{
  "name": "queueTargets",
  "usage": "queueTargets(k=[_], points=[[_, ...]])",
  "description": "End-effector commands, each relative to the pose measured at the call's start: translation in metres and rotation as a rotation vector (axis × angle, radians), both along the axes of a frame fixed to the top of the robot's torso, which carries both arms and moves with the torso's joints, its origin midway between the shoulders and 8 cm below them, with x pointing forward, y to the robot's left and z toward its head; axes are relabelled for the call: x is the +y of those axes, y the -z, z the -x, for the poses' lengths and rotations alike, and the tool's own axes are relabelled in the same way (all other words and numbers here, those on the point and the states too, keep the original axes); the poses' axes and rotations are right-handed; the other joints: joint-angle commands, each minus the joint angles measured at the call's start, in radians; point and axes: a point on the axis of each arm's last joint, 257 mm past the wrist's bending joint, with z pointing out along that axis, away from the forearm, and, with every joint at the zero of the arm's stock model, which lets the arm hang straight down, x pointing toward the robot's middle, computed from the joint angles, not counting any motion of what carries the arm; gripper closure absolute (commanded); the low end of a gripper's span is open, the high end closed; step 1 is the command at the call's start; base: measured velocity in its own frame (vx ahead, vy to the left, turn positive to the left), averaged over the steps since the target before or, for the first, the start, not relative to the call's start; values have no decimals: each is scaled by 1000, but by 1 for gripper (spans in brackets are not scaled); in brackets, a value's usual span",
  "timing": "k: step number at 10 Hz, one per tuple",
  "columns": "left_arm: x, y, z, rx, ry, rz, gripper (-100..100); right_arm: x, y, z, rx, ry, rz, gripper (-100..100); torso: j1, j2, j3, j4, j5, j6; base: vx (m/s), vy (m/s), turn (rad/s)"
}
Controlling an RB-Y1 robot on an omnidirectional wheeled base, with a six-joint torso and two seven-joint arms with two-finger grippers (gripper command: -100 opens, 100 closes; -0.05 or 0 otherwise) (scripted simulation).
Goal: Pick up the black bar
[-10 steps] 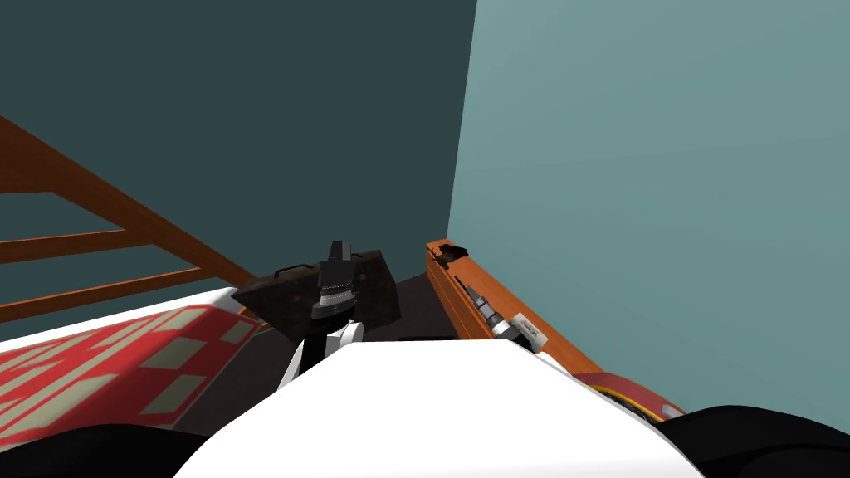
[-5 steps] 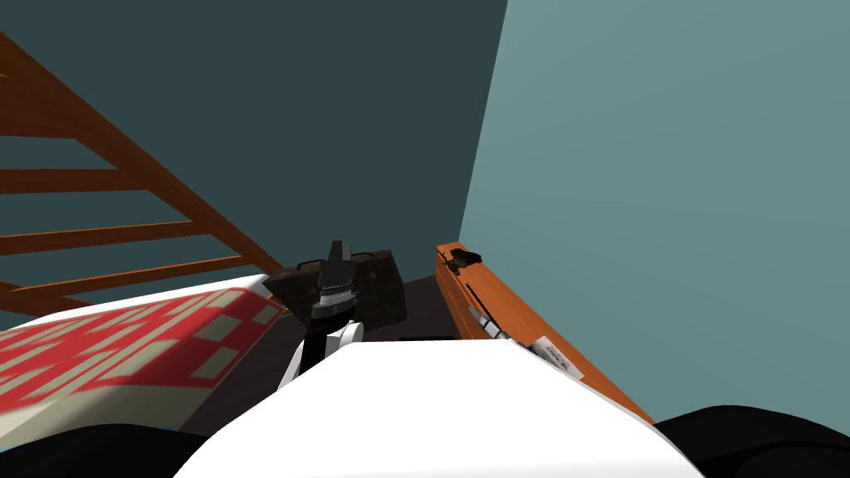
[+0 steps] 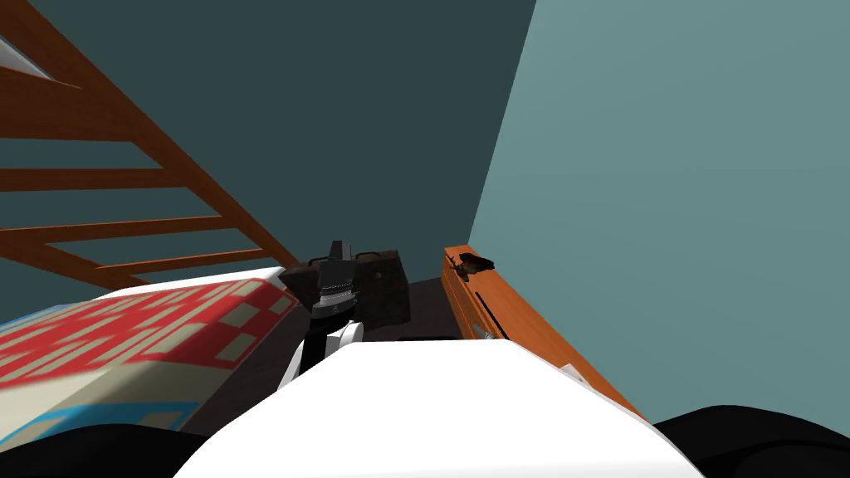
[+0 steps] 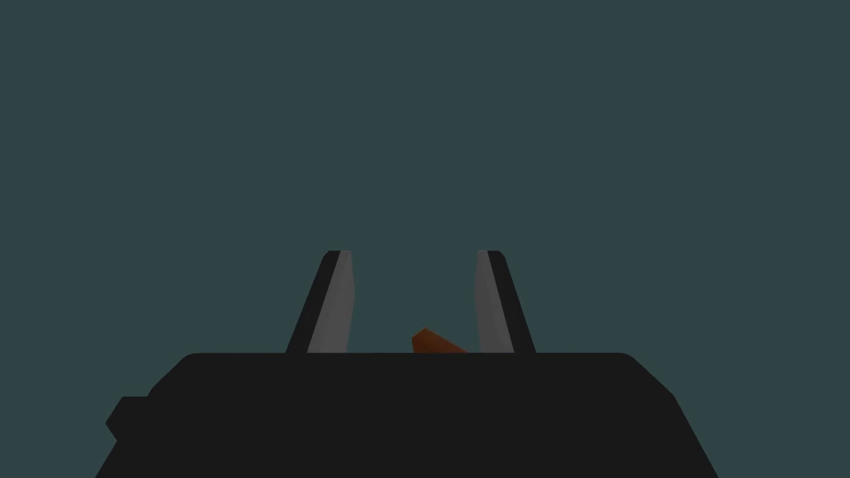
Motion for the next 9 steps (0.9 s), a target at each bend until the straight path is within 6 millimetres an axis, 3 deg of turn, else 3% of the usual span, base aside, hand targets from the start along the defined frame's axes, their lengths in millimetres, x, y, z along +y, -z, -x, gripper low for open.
queueTargets(k=[1, 2, 3, 4, 6, 7, 8, 9], points=[[0, 0, 0, 0, 0, 0, 0, -13, 22, 25, 70, -12, 39, -100, 0, 0, 0, 0, 0, 0, 52, 25, 250], [0, 0, 0, 0, 0, 0, 0, -13, 22, 25, 70, -12, 39, -100, 1, 0, 0, 0, 0, -1, 54, 7, 115], [0, 0, 0, 0, 0, 0, 0, -26, 41, 49, 137, -23, 78, -100, 1, 0, 0, 0, 0, 0, 82, 2, 213], [0, 0, 0, 0, 0, 0, 0, -26, 41, 49, 137, -23, 78, -100, 0, -1, -1, 0, 0, -1, 77, -2, 127], [0, 0, 0, 0, 0, 0, 0, -53, 73, 100, 265, -42, 152, -100, 1, -1, -1, 0, 0, -1, 93, 8, 342], [0, 0, 0, 0, 0, 0, 0, -54, 74, 102, 268, -41, 154, -100, 0, -3, -2, 0, 0, -1, 96, -8, 90], [0, 0, 0, 0, 0, 0, 0, -69, 87, 128, 331, -49, 192, -100, 0, -3, -2, -1, 0, 0, 91, -7, 202], [0, 0, 0, 0, 0, 0, 0, -69, 87, 128, 331, -49, 192, -100, 0, -3, -1, 0, 0, -1, 65, -17, 123]])
